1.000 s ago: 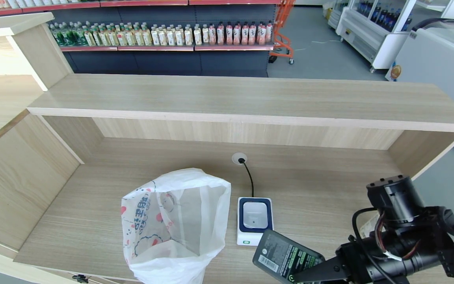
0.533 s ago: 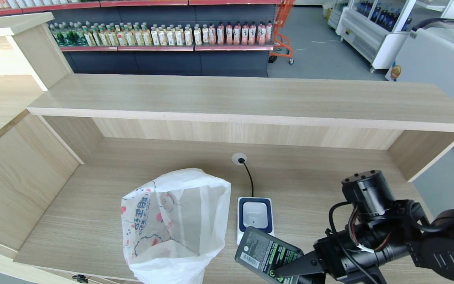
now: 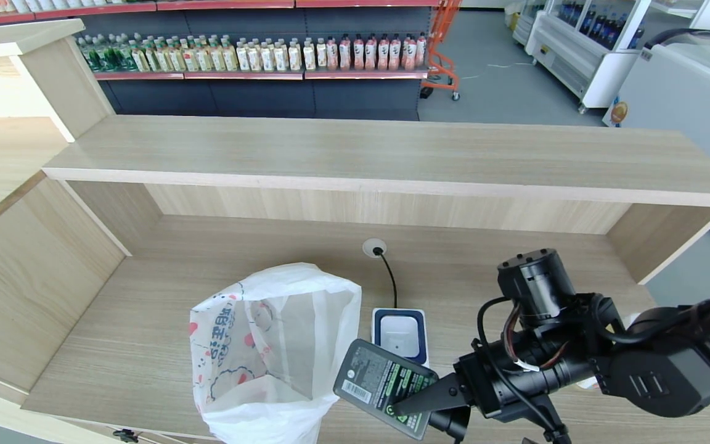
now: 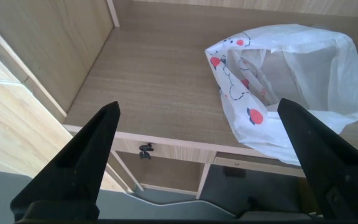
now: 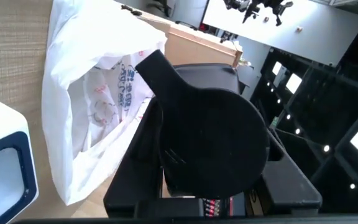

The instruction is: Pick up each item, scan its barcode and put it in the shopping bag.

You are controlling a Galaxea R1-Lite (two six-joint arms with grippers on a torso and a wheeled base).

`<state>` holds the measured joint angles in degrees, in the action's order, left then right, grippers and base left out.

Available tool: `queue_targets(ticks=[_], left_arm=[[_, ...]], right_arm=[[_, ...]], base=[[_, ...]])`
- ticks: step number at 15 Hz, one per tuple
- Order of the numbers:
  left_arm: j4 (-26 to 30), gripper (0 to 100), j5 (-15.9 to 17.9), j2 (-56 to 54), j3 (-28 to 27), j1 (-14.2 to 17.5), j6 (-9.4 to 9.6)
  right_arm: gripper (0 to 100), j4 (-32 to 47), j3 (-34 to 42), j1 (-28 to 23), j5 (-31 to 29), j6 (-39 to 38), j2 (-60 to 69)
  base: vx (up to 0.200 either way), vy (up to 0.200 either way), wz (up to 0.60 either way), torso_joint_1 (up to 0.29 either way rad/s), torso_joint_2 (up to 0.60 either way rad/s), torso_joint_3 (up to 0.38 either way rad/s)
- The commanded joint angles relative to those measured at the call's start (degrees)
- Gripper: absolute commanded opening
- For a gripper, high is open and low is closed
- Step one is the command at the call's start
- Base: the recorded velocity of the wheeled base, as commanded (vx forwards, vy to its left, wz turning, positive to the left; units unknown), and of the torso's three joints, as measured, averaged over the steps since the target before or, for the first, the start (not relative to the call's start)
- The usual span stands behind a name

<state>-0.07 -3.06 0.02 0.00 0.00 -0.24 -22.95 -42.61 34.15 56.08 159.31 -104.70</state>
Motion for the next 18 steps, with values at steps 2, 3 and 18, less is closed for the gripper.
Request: queue_targets(ticks=[2,3,18], left_arm=[[-0.01,100,-0.02,-0.02,0.0,0.0,-0.02],[-0.01,100,-0.02,-0.02,0.0,0.0,-0.02],[-0.01,100,-0.02,-0.02,0.0,0.0,-0.02]], right_arm=[[0,-0.51,-1.43,0.57,0.0,0.04,-2.7],[0,-0.86,-1.78,0.57,0.0,-0.05,-3.4],[0,-0.86,-8.02,2.59,0.26,-1.63,-7.62]], base=[[0.0,0.0,0.0,0.0,0.0,0.0],[0.0,0.0,0.0,0.0,0.0,0.0],[0.0,0.0,0.0,0.0,0.0,0.0]])
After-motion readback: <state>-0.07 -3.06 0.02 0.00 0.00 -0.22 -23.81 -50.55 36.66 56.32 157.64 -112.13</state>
